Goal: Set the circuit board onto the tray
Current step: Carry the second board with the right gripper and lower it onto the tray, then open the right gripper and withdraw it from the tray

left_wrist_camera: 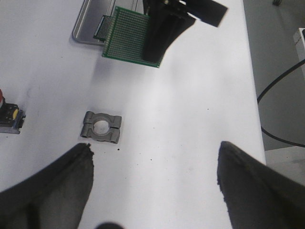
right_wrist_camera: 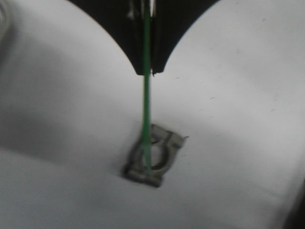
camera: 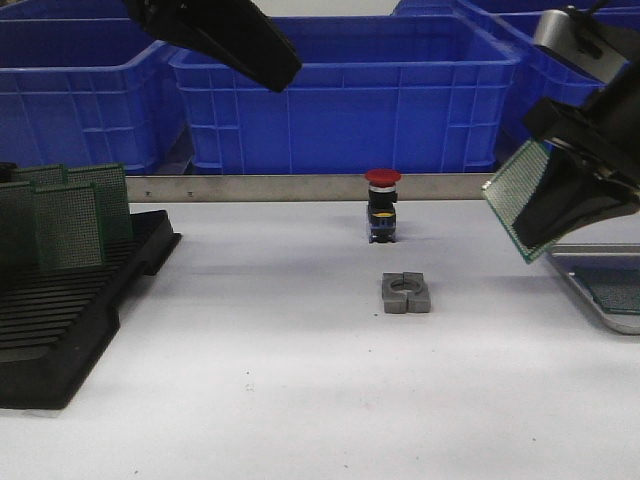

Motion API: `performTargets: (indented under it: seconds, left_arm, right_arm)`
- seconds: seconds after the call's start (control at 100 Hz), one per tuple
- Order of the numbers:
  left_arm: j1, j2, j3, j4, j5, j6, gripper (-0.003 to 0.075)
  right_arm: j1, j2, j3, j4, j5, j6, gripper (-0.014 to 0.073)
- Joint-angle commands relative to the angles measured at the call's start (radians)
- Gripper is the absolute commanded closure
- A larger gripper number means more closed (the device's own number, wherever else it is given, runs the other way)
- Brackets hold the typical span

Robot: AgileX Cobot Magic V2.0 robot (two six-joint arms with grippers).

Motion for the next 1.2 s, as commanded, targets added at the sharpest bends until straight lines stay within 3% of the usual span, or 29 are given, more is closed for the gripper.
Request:
performTargets:
  seconds: [0.0, 0.24, 0.52, 0.59, 0.76, 0.83, 1.03, 1.1, 1.19]
  left_arm:
    - [0.003, -0.046, -0.032, -0.073, 0.008, -0.006, 0.0205]
    - [0.003, -0.046, -0.032, -0.073, 0.008, -0.006, 0.0205]
    - [0.003, -0.046, -0.032, -0.073, 0.017, -0.006, 0.0206]
    - [0.003, -0.046, -0.032, -0.073, 0.017, -0.006, 0.0206]
    - [0.003, -0.046, -0.032, -0.073, 0.042, -0.006, 0.0207]
    - [0.003, -0.046, -0.032, -0.073, 0.046, -0.006, 0.0208]
    - [0.035, -0.082, -0.032, -0.073, 0.035, -0.008, 0.0223]
    - [0.057, -0.1, -0.032, -0.073, 0.023, -0.061, 0.0258]
    - [0.092, -0.121, -0.032, -0.071, 0.003, -0.202, 0.0335]
  right_arm:
    - [-0.044, -0.016, -0.014, 0.027, -0.055, 0.004, 0.0662]
    - [-0.156, 0.061, -0.014, 0.028, -0.092, 0.004, 0.0662]
    - [-0.207, 0.092, -0.014, 0.032, -0.133, 0.004, 0.0626]
    - [-0.207, 0.092, -0.014, 0.032, -0.133, 0.003, 0.0506]
    - [-0.207, 0.092, -0.014, 0.032, -0.164, 0.003, 0.0022]
    - [-0.208, 0.091, -0.019, 0.031, -0.17, 0.003, -0.0062]
    - [-0.232, 0.048, -0.025, 0.005, -0.167, -0.005, -0.0002]
    - [-0.237, 0.022, -0.03, -0.029, -0.154, -0.024, 0.0076]
    - [-0.237, -0.018, -0.032, -0.038, -0.145, -0.024, 0.0253]
